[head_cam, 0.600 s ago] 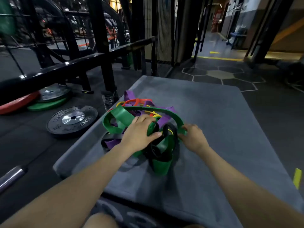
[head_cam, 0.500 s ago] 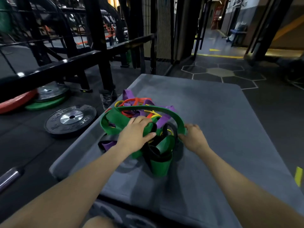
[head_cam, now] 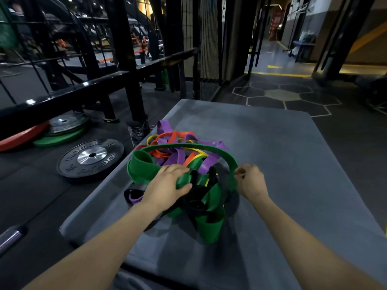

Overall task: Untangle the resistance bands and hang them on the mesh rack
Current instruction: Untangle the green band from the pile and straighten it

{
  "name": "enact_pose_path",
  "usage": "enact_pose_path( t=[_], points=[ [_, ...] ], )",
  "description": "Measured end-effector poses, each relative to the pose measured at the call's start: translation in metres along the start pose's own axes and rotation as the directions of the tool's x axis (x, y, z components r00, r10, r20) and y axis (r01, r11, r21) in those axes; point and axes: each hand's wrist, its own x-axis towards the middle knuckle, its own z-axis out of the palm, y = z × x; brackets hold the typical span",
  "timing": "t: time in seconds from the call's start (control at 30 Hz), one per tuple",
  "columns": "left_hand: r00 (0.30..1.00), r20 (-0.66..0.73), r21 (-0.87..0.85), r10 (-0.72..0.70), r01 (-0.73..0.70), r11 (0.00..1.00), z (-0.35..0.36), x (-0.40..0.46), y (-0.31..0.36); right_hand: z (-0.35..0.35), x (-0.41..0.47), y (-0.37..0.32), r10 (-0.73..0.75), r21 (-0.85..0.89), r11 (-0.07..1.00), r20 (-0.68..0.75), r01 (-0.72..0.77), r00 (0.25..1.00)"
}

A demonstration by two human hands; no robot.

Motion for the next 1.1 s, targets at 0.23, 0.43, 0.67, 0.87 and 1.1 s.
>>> enact_pose_path(
  t=[0.23, 0.43, 0.67, 0.87, 1.1],
  points=[
    [1.000, 0.003, 0.000, -0.029, 0.029, 1.000, 0.001, -0.011, 0.004, 0.013, -0.015, -0.004, 0.143, 0.061, 0.988, 0.042, -0.145, 0.989],
    [0.999, 0.029, 0.000, -0.030, 0.030, 1.000, -0.001, -0.009, 0.005, -0.017, -0.017, -0.027, 0.104, 0.423, 0.904, -0.084, -0.059, 0.991],
    [0.990, -0.113, -0.353, -0.083, 0.038, 0.935, -0.041, 0.001, 0.026, -0.064, -0.041, -0.084, -0.268, 0.464, 0.820, -0.208, 0.336, 0.941],
    [0.931, -0.365, -0.257, 0.015, -0.117, 0.959, -0.098, 0.008, 0.051, -0.090, -0.060, -0.129, -0.517, 0.330, 0.732, -0.301, 0.596, 0.802],
    [0.976, -0.212, -0.388, 0.044, -0.125, 0.913, -0.130, 0.024, 0.072, -0.125, -0.064, -0.154, -0.578, 0.263, 0.676, -0.391, 0.688, 0.717]
  ],
)
